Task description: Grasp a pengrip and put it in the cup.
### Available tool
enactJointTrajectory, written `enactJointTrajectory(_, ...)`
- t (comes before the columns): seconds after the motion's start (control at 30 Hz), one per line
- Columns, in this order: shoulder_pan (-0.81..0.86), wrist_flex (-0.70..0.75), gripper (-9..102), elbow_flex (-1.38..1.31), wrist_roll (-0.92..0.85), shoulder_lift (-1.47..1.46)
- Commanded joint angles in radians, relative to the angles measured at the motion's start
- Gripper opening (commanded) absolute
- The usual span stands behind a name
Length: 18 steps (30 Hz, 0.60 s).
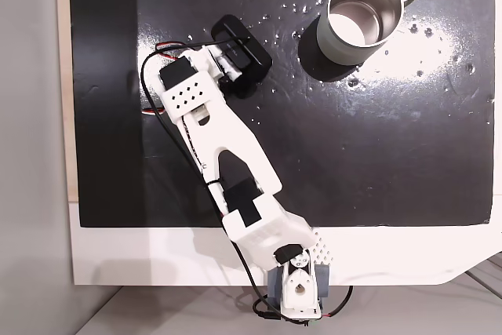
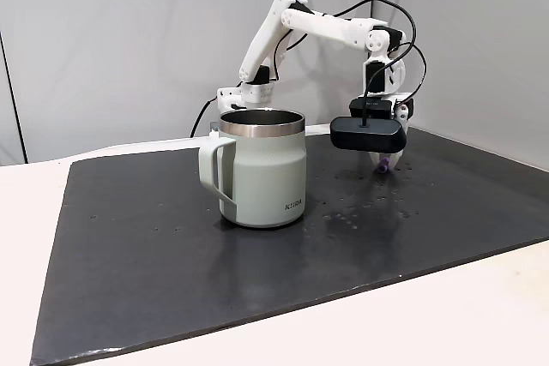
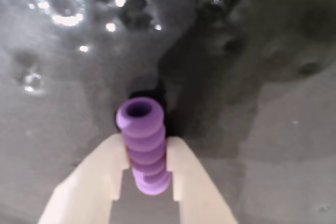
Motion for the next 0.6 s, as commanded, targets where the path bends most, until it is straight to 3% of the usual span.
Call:
enactJointTrajectory(0.0, 0.043, 0.015, 0, -0.043, 0.003, 0.132)
enactJointTrajectory(0.57, 0.485, 0.265, 0, -0.296, -0.003, 0.476)
